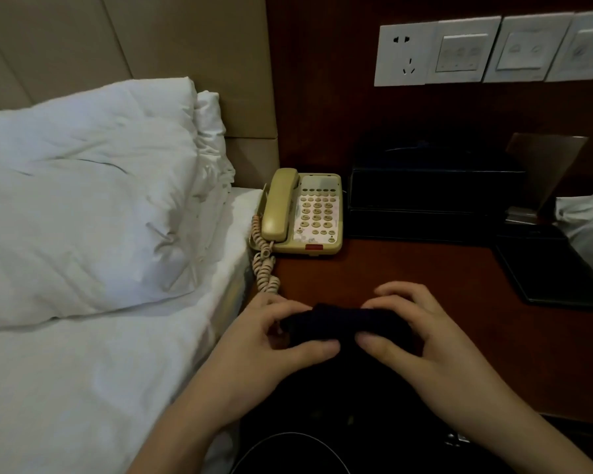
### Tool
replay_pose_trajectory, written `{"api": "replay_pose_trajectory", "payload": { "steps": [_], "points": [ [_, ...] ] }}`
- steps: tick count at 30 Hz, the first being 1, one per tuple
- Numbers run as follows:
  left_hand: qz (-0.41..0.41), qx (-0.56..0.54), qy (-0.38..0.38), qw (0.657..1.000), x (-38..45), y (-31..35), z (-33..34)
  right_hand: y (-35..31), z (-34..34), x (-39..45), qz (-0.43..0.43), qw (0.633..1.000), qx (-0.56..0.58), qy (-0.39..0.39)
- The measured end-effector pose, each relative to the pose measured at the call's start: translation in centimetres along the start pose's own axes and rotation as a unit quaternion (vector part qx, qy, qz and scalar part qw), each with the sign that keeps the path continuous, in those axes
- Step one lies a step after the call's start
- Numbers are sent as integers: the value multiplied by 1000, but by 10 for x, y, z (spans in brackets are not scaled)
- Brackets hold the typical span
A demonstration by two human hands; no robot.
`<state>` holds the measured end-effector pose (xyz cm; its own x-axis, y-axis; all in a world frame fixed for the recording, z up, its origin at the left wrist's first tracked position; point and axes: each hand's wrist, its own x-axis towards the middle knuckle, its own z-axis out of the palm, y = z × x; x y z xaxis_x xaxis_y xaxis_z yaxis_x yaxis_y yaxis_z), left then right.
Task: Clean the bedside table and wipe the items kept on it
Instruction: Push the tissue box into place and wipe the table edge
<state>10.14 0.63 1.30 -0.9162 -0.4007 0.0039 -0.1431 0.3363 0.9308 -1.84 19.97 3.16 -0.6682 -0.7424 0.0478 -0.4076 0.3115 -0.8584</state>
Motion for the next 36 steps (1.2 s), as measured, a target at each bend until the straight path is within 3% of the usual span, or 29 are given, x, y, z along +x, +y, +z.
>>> {"api": "replay_pose_trajectory", "payload": {
  "steps": [4,6,11,14,19,22,24,27,36],
  "points": [
    [-49,-135,-29,989,2,-6,6,-1,16,9,33,989,141,-27],
    [-65,-195,28,978,3,-10,12,-1,24,14,59,981,182,1],
    [-13,-54,154,986,10,-24,20,8,44,32,108,986,118,38],
    [-18,61,148,987,13,-32,17,15,55,39,95,993,50,44],
    [-17,159,149,976,14,-47,9,29,71,47,3,972,-224,65],
    [-15,284,139,948,10,-51,5,26,75,47,-15,972,-234,24],
    [31,332,128,934,7,-57,-2,27,75,46,-13,972,-234,-11],
    [61,310,84,945,2,-68,-14,27,76,45,-19,971,-236,-44],
    [65,325,109,937,1,-82,-11,29,83,45,-18,961,-264,-76]
  ]
}}
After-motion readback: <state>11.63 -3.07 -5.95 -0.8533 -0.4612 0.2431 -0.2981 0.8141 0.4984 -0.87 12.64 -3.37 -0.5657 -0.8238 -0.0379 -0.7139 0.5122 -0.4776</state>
